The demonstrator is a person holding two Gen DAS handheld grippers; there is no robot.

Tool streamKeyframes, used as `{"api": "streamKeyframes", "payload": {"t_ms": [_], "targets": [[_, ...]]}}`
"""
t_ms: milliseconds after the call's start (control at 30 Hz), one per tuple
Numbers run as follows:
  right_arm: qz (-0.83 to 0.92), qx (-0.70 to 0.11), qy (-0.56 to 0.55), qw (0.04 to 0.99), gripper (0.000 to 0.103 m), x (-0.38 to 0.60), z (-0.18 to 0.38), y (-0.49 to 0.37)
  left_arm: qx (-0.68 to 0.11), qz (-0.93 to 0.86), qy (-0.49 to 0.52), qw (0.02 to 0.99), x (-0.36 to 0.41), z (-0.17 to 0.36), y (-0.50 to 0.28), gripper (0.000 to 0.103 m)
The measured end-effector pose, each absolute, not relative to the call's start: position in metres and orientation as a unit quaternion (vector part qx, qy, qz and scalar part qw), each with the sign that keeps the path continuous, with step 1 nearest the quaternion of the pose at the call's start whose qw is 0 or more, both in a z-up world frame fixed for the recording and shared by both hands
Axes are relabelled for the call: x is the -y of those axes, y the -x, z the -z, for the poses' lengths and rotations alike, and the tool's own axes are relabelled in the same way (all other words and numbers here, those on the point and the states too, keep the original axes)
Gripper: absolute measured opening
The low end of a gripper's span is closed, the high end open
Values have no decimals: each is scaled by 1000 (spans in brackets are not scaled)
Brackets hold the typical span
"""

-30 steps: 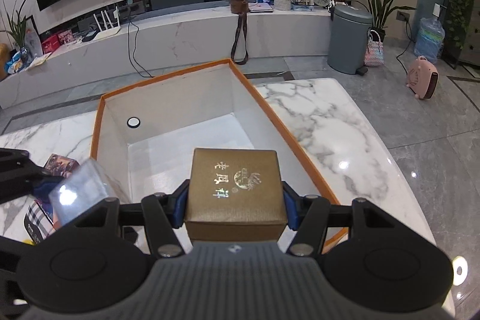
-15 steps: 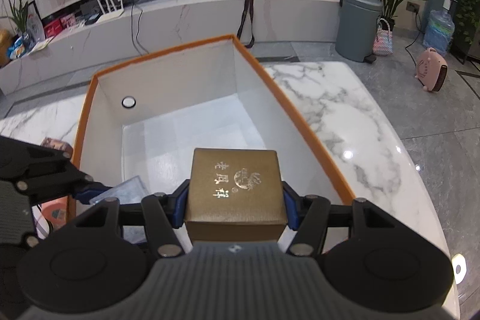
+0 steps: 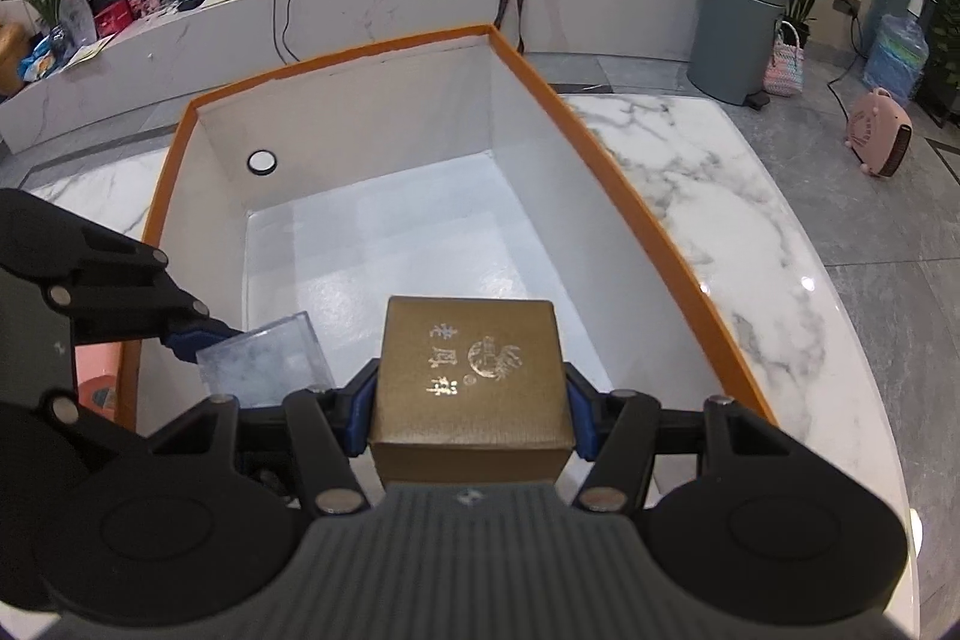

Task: Organize rigid objects
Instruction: 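Carry the clear cube box and gold box with both grippers over the orange box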

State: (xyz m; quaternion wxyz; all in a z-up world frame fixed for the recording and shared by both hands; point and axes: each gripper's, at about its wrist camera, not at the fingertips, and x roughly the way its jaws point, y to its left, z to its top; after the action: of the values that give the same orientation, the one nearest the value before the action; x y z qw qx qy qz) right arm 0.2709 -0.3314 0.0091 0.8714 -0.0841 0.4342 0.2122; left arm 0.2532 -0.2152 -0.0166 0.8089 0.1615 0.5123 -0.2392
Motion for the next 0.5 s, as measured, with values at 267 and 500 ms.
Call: {"api": "streamKeyframes", "payload": {"t_ms": [267, 500], "targets": [[-215, -442, 93, 866, 61, 325, -3, -271, -530, 261, -186, 785, 220, 31, -258, 55], [-217, -452, 106, 859, 61, 318, 4, -273, -545, 274, -193, 769, 221, 42, -261, 55]]}}
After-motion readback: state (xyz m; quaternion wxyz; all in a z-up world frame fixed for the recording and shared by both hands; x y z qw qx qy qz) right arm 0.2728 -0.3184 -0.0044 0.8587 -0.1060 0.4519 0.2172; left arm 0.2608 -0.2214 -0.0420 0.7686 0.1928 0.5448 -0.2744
